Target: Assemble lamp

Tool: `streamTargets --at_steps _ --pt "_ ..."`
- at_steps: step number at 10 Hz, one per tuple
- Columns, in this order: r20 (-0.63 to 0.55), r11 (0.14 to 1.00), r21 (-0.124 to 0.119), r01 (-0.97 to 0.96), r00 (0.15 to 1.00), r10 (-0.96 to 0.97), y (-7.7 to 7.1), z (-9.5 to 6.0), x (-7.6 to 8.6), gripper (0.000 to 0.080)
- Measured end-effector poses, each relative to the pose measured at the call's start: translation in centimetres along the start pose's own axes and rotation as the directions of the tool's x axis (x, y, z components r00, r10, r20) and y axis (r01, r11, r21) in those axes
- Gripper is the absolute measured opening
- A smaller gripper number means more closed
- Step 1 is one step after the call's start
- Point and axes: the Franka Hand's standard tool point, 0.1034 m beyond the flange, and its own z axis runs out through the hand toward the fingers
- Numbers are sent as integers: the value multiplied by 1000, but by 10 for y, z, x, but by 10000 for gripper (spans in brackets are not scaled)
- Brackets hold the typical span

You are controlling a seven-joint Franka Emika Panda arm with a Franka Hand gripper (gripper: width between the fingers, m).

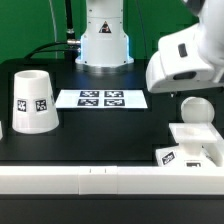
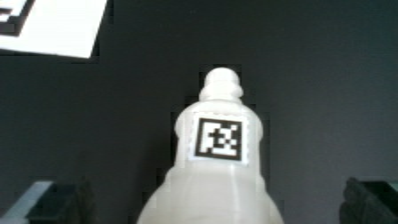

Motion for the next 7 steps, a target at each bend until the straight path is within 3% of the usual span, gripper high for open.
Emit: streamTargets --at_steps 2,7 --pt "98 1000 2 2 995 -2 1 8 8 699" --pt "87 1000 0 -2 996 2 4 21 18 699"
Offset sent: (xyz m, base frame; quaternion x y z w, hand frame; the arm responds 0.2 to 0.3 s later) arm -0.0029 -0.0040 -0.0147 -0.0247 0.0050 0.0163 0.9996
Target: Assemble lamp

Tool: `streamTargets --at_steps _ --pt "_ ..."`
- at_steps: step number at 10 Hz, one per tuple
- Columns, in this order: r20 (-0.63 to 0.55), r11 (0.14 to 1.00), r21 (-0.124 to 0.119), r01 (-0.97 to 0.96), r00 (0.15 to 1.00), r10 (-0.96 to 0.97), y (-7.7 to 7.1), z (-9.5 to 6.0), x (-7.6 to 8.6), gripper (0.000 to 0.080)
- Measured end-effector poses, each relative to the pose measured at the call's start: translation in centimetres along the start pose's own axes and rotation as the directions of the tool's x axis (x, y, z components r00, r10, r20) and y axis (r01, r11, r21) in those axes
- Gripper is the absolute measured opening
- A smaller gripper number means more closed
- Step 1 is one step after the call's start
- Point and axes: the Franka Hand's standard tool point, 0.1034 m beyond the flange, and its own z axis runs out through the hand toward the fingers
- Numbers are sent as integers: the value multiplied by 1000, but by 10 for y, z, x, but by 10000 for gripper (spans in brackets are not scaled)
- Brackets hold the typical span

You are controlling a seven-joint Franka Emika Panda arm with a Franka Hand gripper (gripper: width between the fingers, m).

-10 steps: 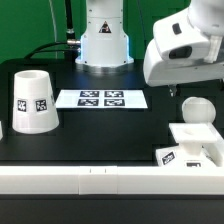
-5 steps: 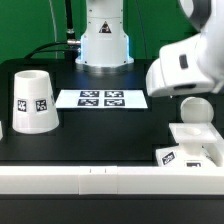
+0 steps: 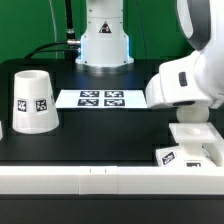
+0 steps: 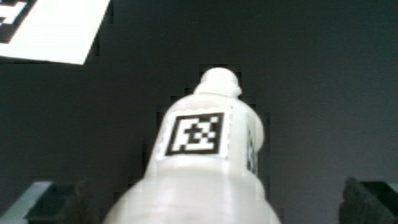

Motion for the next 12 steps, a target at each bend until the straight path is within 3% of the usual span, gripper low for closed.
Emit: streamTargets --at_steps 4,9,10,12 --pt "-9 1000 5 -19 1000 19 10 9 13 699" --pt "-2 998 6 -69 998 69 8 17 20 699" --pt "-2 998 6 -68 998 68 8 17 20 575" --pt "-3 998 6 -67 998 67 8 17 20 574"
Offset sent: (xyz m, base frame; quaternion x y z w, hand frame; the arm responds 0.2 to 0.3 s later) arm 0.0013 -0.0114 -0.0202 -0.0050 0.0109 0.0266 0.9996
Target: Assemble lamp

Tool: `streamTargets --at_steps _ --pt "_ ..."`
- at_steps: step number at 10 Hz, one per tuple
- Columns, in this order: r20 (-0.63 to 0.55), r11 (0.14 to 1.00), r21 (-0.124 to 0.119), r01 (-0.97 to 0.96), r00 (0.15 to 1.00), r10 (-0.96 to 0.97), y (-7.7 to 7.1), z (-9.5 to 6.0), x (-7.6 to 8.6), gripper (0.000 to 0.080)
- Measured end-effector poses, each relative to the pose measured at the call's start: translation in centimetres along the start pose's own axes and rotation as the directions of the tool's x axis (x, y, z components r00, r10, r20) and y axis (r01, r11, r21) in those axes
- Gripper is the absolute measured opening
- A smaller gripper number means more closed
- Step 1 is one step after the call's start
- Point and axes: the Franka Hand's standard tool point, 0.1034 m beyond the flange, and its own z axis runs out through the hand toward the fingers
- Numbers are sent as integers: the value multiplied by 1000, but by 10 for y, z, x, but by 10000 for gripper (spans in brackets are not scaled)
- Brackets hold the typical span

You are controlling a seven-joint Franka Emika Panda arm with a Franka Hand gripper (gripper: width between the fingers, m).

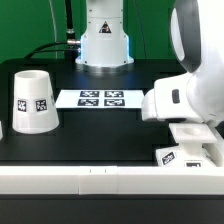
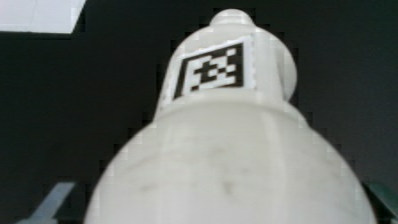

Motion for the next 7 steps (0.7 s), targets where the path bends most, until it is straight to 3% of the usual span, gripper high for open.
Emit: streamTargets --at_steps 3,7 --pt "-7 998 4 56 998 -56 2 -8 -5 574" --pt "-14 989 16 146 989 -146 16 -67 -56 575"
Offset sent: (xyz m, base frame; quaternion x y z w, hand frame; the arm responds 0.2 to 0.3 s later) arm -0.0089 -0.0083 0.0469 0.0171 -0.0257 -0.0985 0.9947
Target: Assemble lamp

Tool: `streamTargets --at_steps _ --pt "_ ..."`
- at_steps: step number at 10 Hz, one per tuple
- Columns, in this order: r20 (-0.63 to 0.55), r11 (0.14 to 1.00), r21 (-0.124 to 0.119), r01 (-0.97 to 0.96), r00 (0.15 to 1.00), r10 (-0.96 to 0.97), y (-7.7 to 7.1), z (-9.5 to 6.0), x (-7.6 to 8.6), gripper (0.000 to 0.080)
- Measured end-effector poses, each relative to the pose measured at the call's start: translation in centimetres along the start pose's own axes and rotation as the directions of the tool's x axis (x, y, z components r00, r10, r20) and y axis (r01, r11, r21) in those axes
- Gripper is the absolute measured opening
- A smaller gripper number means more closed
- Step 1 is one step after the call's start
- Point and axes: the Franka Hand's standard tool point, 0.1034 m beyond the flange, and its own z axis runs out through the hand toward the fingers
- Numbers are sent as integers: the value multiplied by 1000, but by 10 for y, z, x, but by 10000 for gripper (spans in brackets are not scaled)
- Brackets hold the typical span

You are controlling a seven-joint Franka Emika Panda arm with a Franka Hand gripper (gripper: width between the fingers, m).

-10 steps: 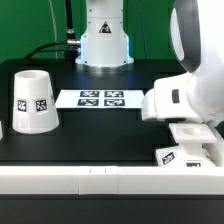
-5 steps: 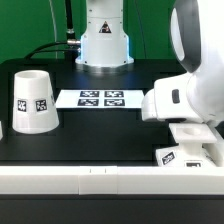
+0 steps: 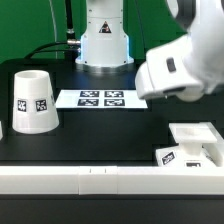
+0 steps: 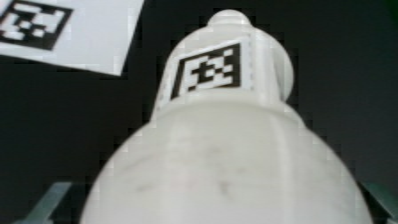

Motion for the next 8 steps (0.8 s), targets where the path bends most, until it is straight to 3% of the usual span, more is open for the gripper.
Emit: streamTargets --at_steps 1,3,5,6,7,8 --pt "-33 1000 2 0 999 0 1 -12 -3 575" --pt "-57 1000 0 -1 998 1 1 -8 2 575" --pt "-211 1000 -6 -6 977 5 1 -18 15 575" --pt "-243 1000 -10 -10 970 8 2 -16 10 576" --pt "-323 1000 -10 7 946 -10 9 -26 15 576" --pt "-368 1000 -14 13 930 -17 14 -43 8 576"
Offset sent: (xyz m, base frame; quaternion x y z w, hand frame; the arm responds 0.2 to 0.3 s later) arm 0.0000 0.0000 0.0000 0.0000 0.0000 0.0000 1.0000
